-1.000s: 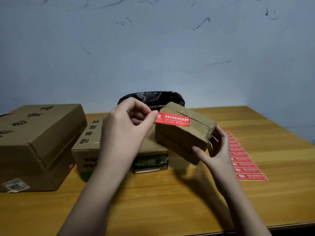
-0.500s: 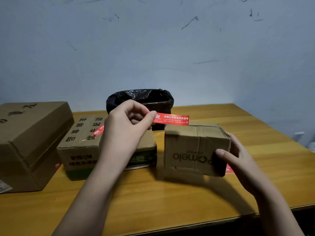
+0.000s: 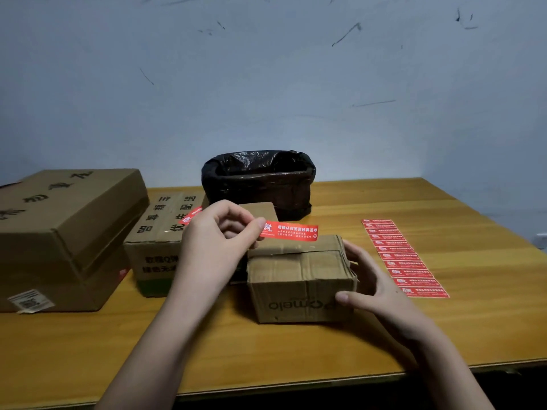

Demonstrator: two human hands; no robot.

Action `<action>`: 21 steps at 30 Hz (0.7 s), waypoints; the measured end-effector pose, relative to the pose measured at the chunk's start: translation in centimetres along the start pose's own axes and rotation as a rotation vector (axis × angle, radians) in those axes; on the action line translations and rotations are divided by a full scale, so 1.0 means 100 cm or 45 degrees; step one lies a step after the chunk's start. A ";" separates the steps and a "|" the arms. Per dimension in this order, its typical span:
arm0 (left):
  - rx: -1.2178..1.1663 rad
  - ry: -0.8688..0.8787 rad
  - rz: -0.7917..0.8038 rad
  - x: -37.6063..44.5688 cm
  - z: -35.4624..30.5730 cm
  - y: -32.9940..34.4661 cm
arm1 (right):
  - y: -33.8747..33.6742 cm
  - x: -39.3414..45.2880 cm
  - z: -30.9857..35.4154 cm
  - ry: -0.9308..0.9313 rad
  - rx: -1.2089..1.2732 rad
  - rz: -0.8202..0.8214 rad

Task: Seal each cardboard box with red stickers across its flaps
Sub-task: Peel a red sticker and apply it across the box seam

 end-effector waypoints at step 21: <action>-0.037 -0.064 0.069 -0.002 0.020 0.005 | -0.001 0.010 -0.010 0.057 -0.007 0.154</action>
Point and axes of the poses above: each hand's wrist, its own x-axis towards the middle knuckle, its own y-axis out of the palm, z = x × y, the point moved 1 cm from there along x, towards the middle knuckle, and after that the axes turned 10 degrees about -y, right-handed, at the moved point
